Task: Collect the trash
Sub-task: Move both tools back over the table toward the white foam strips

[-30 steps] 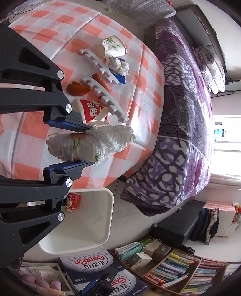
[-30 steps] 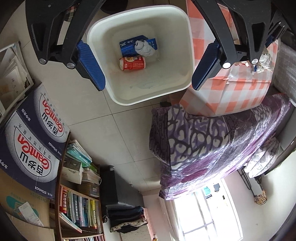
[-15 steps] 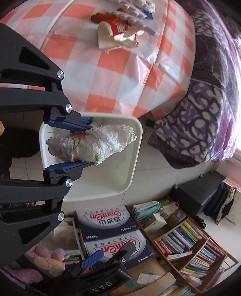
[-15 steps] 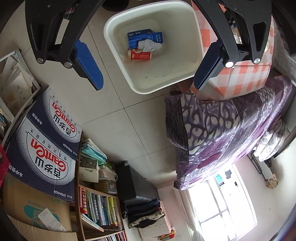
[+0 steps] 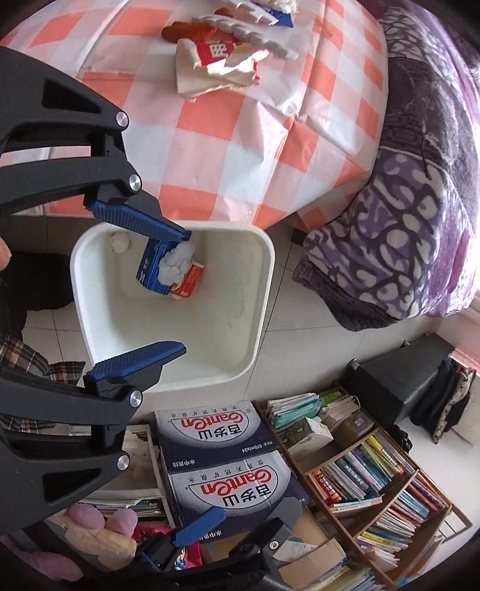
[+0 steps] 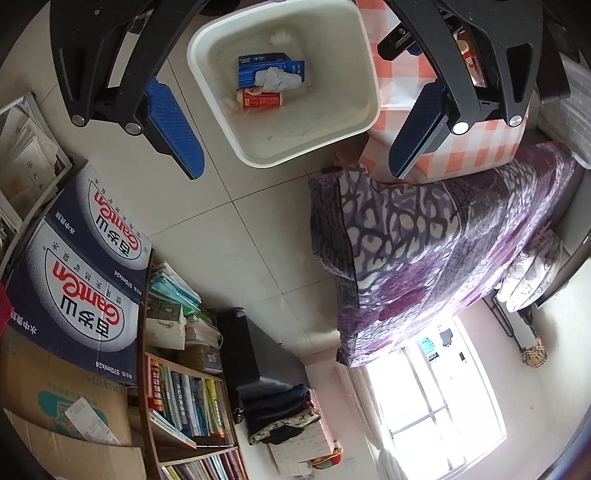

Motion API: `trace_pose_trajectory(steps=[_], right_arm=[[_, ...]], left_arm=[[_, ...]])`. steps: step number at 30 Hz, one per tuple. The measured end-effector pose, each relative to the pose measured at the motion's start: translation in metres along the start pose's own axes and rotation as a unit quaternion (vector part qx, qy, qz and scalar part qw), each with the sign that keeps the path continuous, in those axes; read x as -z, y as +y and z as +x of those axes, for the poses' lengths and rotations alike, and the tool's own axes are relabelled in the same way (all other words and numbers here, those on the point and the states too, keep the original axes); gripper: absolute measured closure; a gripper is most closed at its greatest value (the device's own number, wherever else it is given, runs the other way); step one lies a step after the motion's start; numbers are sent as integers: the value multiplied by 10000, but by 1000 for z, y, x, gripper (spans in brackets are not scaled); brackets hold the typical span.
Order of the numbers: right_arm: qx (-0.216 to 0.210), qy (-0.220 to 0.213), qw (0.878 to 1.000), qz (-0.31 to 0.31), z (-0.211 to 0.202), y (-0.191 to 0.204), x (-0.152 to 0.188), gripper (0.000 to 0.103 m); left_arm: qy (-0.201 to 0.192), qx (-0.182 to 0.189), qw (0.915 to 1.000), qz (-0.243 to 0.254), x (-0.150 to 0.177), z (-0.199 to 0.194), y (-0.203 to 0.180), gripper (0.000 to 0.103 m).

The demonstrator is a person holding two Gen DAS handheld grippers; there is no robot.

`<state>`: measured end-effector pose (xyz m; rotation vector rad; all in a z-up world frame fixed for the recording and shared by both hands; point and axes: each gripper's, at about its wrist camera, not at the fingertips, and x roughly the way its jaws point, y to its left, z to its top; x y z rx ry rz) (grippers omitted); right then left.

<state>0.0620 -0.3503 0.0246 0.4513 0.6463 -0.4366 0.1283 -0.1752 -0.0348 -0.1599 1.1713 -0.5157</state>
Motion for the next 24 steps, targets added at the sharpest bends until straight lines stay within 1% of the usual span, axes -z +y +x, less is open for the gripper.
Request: trace_pose_trajectory(steps=[2,5,9,12,15,17,19,21,22,24], right_arm=[[-26,61,9999,-133,4,15,-2,7],[-99,169,9992,-347,11,41,-4,7],[-184,278,9973,-656,22,76,-3,7],[-242,458,9941,-952,36,103,5,7],[-367,637,9906,-1153,48,122,19,7],[-478,786,9884,-1211,57,132,32,7],[-639,1032,9847,-1252,68,142,43,7],[-775,1239,9802,-1334,76,153,52,7],[-845,1262,9783,-1409,78,160,55,7],[-957,1273,9747,-1568,79,172,63,7]], left_arm=[[-105,-184,9998,46,-3,-7,11,43],[-151,-420,9990,-1,-8,-15,34,43],[-284,-823,9962,-43,-17,-27,67,43],[-332,-1100,9933,-128,-21,-34,97,42],[-353,-1338,9900,-269,-26,-41,127,42],[-294,-1407,9891,-306,-28,-44,146,42],[-176,-1474,9884,-323,-31,-46,165,40],[-127,-1551,9873,-331,-32,-49,183,40],[-77,-1583,9869,-306,-31,-50,191,40],[151,-1648,9860,-196,-31,-48,206,40]])
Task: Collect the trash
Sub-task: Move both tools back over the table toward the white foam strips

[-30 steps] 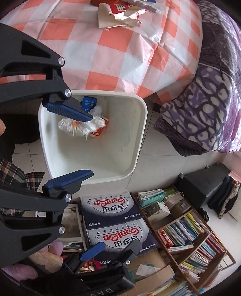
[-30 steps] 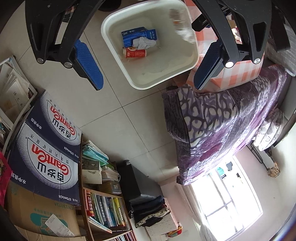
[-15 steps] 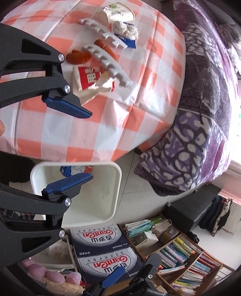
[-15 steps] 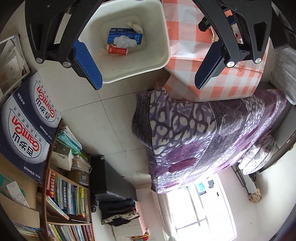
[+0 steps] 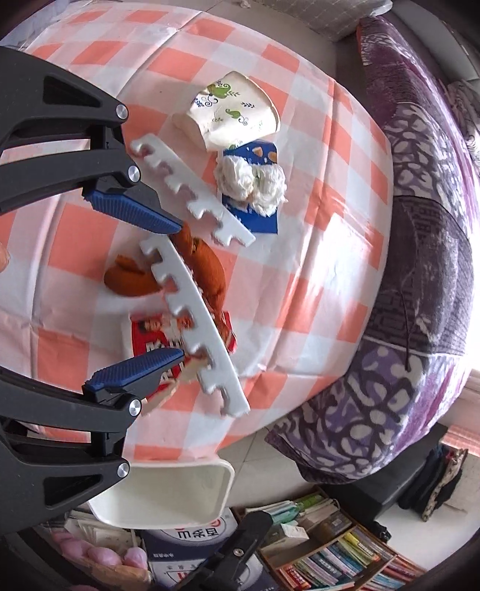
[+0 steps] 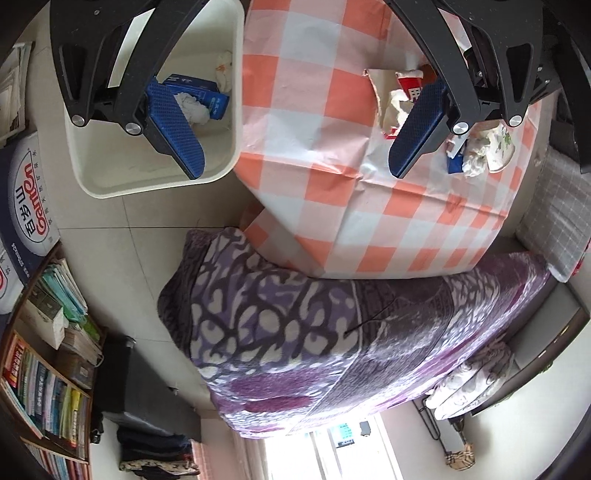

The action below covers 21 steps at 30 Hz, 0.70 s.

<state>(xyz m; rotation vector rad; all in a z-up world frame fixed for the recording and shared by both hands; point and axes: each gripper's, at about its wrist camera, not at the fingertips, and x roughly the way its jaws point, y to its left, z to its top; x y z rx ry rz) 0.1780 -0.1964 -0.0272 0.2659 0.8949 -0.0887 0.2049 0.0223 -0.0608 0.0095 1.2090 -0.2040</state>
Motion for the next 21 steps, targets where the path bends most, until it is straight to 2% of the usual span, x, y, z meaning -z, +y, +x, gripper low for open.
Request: trace_pose_trajectory(steps=[3,7,15,17,19,21], right_arm=[[-376,190,9990,-147,11,19,3,7],[-774,529,9954,-218,31,41,7,7],[-1101,899,9893,-328,63,71,13,10],[-1213,989,9874,-221,70,72,14,22],[-1370,1151,9838,-78,79,74,15,44],[-1446,1258,9815,-24,84,76,17,47]], left_arm=[[290,-82,9991,293,0,11,15,40],[487,-191,9969,594,3,26,26,40],[681,-281,9939,824,-1,50,39,40],[670,-215,9947,744,-3,51,45,40],[662,-180,9950,722,-4,52,50,40],[671,-105,9950,730,-4,53,54,40]])
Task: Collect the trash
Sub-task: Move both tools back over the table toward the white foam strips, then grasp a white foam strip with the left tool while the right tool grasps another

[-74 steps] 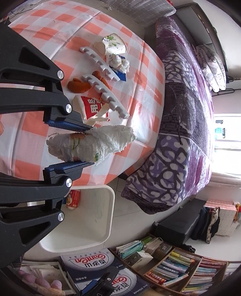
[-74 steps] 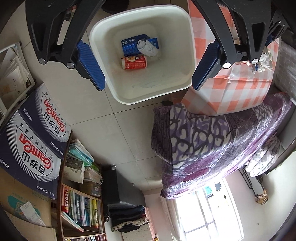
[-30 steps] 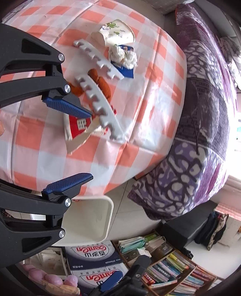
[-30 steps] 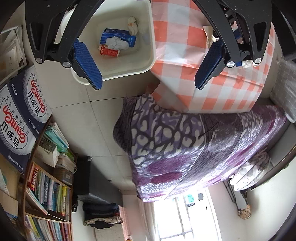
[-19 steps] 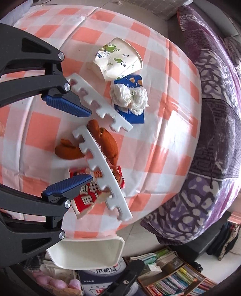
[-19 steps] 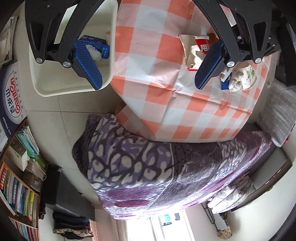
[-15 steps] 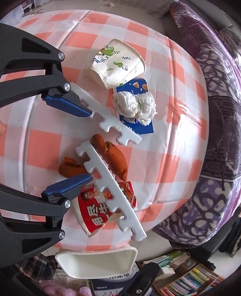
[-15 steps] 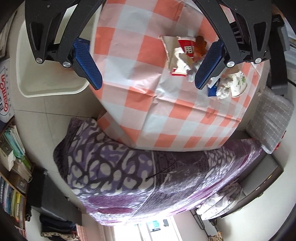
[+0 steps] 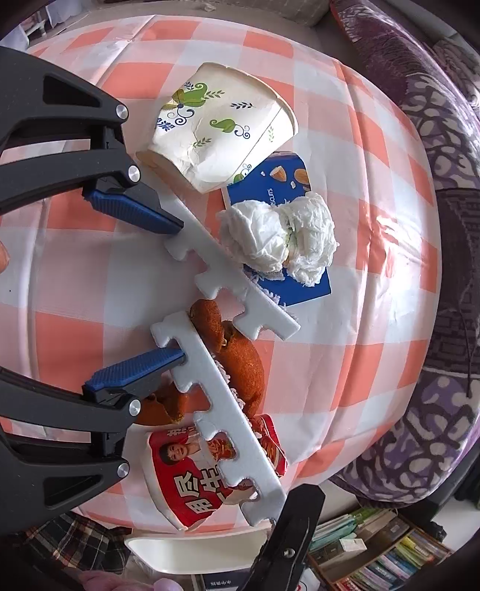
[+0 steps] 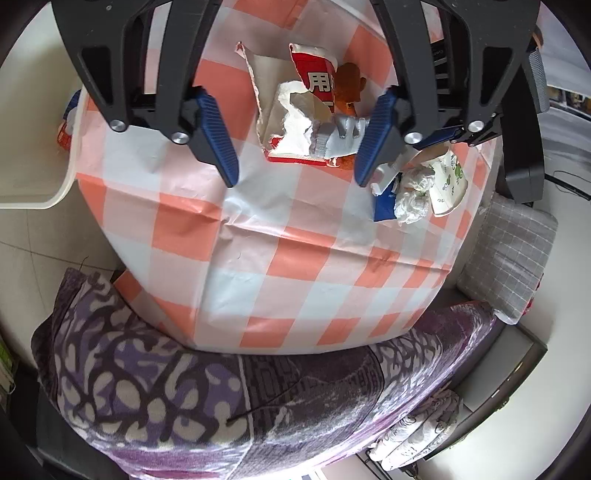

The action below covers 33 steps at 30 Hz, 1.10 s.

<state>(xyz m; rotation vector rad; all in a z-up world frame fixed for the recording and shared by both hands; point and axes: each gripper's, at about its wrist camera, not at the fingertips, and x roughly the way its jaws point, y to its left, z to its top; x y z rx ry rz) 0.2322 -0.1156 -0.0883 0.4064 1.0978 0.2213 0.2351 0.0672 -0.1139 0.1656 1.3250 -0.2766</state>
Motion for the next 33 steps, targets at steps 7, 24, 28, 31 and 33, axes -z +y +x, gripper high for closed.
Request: trace_pose_trajectory(steps=[7,24,28,31,33], right_arm=[[-77,43,10000,-21,6,10,4,47],[-229,-216,9994,-165,-14,11,3,90],[-292,-350,9989,-123,-27,8,0,90],[-383,-456,9982,-111,-36,8,-2,91],[-417,-530,9977,-88,-40,7,-4,91]], left_arm=[[-84,497,9987,59,3,-15,14,40],[-262,-10,9984,499,3,-12,10,40],[-315,-271,9974,582,1,-11,5,40],[-430,-470,9950,763,-1,-13,-1,40],[-325,-621,9950,718,-4,-3,-2,40]])
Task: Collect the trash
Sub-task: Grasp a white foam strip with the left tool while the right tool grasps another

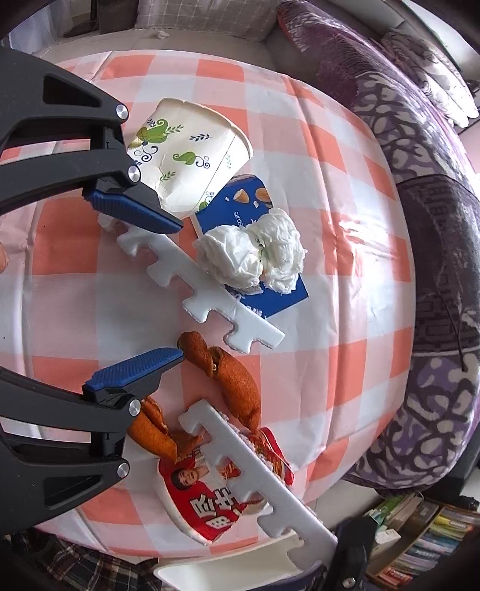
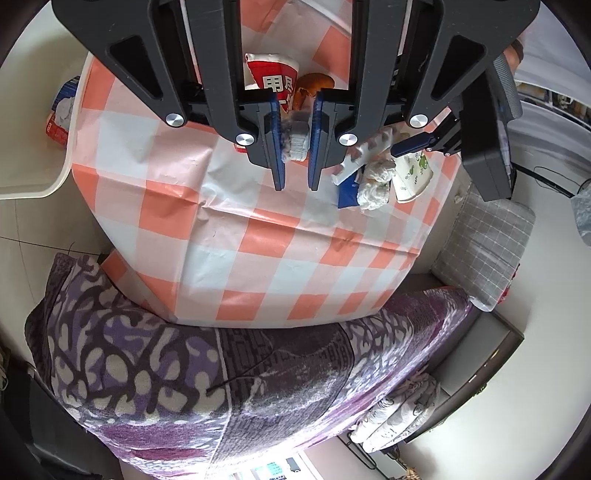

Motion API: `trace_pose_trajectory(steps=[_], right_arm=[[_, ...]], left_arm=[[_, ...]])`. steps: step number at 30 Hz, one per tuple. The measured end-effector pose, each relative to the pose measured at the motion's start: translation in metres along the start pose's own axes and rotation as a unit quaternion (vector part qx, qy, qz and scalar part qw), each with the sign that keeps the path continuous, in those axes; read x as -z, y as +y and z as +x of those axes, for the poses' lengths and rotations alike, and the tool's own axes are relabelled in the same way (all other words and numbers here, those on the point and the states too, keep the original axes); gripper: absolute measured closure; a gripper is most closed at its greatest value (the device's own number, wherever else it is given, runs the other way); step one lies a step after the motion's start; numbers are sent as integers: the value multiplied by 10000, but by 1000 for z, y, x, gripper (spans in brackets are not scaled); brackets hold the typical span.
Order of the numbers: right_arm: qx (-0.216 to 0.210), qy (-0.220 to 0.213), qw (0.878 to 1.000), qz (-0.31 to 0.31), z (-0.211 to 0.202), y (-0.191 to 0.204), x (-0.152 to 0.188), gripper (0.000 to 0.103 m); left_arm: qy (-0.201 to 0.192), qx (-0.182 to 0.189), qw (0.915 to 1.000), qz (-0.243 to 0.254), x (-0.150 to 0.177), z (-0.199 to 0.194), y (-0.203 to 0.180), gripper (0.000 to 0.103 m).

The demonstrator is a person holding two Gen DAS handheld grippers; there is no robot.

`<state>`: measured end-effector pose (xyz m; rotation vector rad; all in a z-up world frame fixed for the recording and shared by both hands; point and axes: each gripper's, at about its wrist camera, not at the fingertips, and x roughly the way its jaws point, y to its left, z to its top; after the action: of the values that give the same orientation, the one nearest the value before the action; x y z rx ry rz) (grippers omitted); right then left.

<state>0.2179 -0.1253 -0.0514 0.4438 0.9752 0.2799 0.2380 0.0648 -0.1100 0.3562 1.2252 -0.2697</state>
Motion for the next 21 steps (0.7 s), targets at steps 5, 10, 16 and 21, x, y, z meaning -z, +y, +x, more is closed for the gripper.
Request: trace_pose_trajectory(steps=[5,10,16,21], right_arm=[[-9,23,10000,-56,1,3,0,91],[-112,412,9990,100,18,0,6,66],[-273,798,9962,237,35,0,18,54],[-226,832,9953,447,36,-11,23,47]], left_arm=[[65,-36,9992,-382,1,16,8,54],[-10,240,9976,-655,3,5,18,91],[-241,415,9963,-709,6,-21,8,92],[-370,542,9945,-819,6,-35,7,92]])
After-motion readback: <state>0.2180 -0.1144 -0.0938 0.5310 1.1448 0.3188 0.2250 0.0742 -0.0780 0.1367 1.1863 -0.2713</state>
